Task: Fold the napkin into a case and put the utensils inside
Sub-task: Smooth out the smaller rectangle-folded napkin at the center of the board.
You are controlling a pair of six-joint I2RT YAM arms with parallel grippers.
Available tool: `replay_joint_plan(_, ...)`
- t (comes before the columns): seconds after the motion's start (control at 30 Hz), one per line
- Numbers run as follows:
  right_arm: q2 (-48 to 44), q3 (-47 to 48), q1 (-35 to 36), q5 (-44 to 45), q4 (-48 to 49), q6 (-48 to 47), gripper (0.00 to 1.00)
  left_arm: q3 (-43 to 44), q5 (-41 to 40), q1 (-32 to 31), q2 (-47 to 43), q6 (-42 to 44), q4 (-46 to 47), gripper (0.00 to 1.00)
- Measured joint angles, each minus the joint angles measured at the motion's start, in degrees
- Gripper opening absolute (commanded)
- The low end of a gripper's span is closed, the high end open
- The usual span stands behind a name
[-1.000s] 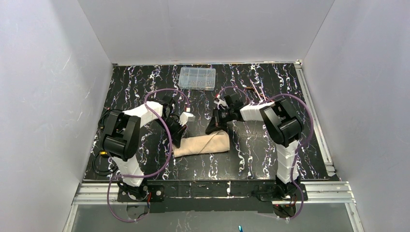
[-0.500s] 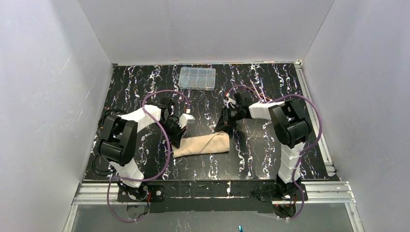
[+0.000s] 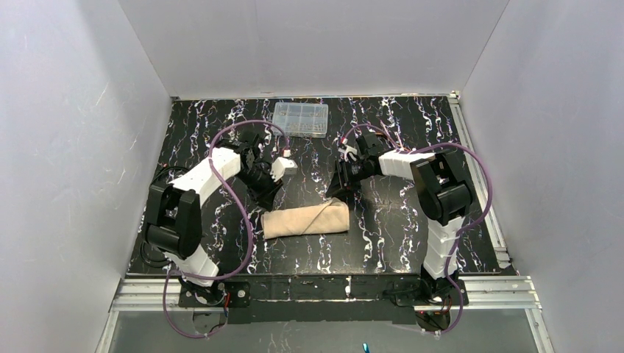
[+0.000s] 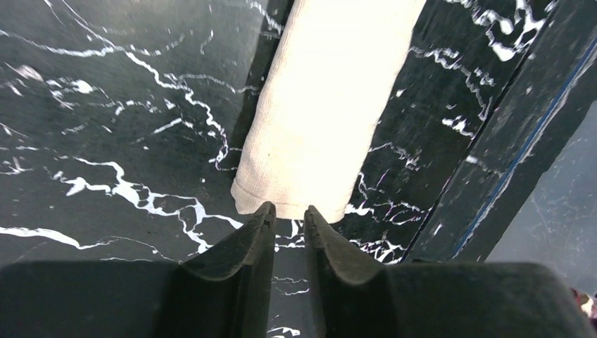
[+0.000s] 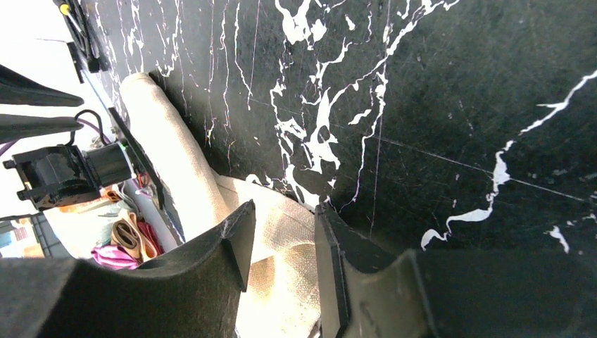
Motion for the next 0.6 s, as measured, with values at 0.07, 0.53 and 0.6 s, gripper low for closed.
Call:
replay_joint_plan(0.07,0.24,0.0,0.0,-0.55,-0.04,-0.13,0.42,1.53,0.87,-0.22,-0.57,-0.44,-0.68,0.33)
replay_joint_plan(0.53,1.97,-0.44,0.2,-2.29,0.46,0.7,0.07,7.04,3.61,-7.72,11.56,-2.54,0.9,0.37)
replay_joint_plan(0.6,1.97,-0.44,0.24,-2.14,0.46,0.74,0.03,7.06,3.65,-8.28,12.5,-2.47,1.09,0.35)
